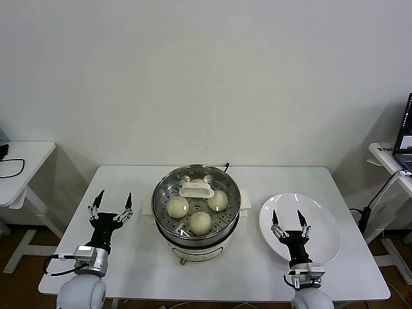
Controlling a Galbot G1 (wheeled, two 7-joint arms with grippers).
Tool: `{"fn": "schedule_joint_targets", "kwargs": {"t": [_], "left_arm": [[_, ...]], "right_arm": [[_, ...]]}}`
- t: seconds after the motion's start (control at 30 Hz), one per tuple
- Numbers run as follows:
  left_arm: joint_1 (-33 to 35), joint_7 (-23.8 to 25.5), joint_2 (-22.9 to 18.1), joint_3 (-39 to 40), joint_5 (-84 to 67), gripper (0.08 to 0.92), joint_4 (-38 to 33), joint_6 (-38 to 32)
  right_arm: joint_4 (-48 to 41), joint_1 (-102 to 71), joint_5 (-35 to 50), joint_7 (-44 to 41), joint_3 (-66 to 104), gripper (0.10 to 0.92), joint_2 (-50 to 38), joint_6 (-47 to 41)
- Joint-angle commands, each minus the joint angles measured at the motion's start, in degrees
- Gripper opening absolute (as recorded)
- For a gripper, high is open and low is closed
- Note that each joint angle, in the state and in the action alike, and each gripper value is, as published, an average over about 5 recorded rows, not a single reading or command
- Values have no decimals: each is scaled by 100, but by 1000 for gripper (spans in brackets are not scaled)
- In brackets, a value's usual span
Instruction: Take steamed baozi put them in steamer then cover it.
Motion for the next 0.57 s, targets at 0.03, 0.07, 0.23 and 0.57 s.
{"fn": "schedule_joint_targets", "kwargs": {"t": [0.03, 0.07, 0.23, 0.57], "left_arm": [[56, 33, 3, -63, -102, 823, 75, -137], [53, 33, 1, -61, -99, 823, 78, -142], [51, 35, -6, -53, -89, 823, 82, -155], [73, 40, 3, -55, -73, 823, 70, -164]], "right_arm": [[12, -9, 22, -9, 25, 823, -6, -31], [10, -7, 29, -7, 31, 823, -7, -32], [11, -12, 46, -2, 53, 823, -10, -35], [12, -18, 44, 12, 55, 823, -22, -22]]}}
